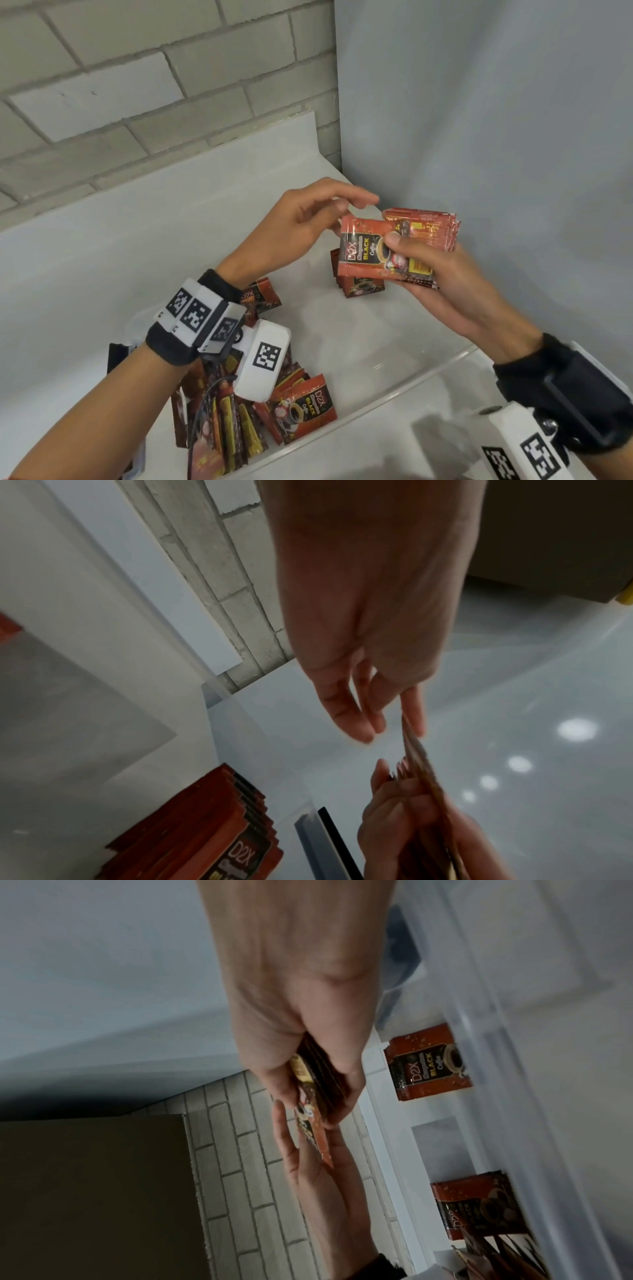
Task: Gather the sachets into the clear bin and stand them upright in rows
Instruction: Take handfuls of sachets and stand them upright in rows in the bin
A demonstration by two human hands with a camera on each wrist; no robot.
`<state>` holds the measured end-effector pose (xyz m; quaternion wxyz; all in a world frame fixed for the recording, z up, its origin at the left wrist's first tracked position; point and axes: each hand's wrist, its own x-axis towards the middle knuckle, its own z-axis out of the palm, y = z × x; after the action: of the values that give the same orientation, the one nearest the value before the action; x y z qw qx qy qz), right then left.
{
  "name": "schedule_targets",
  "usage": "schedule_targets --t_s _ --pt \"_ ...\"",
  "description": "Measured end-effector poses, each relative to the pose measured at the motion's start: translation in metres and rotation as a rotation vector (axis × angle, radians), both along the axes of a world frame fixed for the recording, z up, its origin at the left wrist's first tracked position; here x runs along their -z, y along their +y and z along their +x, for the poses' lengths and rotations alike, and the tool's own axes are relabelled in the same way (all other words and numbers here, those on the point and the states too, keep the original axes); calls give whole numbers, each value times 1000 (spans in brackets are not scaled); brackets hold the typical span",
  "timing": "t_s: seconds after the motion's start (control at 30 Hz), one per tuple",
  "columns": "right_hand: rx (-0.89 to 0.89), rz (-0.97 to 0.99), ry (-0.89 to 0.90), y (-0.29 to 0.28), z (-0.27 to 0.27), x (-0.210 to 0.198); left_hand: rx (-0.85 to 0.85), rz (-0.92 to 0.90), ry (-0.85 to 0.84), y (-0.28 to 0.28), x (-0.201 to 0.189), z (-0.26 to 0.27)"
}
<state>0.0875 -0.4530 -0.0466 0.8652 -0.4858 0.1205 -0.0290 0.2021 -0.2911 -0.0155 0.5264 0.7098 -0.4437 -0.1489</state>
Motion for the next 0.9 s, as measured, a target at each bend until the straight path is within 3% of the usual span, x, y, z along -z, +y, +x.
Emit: schedule_targets --t_s 0.13,0.33,0.53,0.6,0.7,0.9 --pt "24 5 -12 0 1 2 1 53 183 4 -7 -5" --pt "3 -24 -100 2 -1 3 84 146 153 6 -10 -4" --pt "291 -14 -126 1 1 3 231 399 -220 1 3 3" --pt "302 -23 -131 1 0 3 255 499 -352 -5 13 3" --pt "289 -23 -126 1 -1 3 274 611 -419 -17 27 2" --pt "283 -13 -109 1 -1 2 270 659 -604 -27 47 0"
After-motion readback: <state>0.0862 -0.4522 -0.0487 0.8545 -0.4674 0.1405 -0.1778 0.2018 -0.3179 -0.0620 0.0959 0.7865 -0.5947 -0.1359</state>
